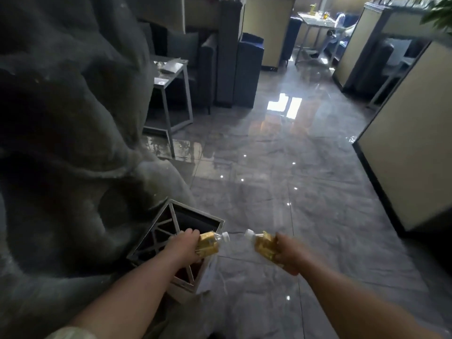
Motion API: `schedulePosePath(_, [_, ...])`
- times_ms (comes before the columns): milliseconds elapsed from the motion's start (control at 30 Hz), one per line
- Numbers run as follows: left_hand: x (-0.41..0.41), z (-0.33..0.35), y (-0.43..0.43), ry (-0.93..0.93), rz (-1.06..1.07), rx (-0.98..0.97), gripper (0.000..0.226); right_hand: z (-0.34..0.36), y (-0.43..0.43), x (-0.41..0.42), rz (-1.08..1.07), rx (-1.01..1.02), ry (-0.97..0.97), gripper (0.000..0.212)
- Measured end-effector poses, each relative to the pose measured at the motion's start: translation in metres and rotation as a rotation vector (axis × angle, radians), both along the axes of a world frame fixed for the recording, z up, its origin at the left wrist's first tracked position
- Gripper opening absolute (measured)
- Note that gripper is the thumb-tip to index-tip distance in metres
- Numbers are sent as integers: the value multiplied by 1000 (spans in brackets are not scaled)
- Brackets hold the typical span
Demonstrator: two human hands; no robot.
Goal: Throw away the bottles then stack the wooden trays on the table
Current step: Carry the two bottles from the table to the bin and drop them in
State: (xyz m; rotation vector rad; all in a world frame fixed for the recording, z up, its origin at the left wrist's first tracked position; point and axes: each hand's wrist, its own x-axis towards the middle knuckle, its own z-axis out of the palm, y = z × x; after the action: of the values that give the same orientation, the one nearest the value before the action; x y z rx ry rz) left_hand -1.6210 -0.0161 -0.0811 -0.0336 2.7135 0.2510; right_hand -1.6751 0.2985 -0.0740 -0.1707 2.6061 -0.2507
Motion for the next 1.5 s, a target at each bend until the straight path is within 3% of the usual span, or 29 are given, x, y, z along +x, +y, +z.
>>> schedulePosePath(333, [-46,-27,-44,-66,380,18,60,-29,-77,-156,332,18,-68,52])
schedulePosePath(667, [-50,-32,-16,22,1083,151,59,-37,-178,-251,788,-38,-175,53])
schedulePosePath(833, [-32,-30,14,21,1324,205,65,-43,-202,-235,892,-13,-195,46])
schedulePosePath(900, [-6,-35,28,3,1526,230,68,-52,-235,-215,1029,-7,-256,52])
schedulePosePath(1300, [-6,-64,39,157,1765,633,53,-79,-282,-176,989,121,-342,45])
schedulePosePath(1500, [-8,-74,49,232,1864,889,31,-85,-289,-159,960,179,-408,29])
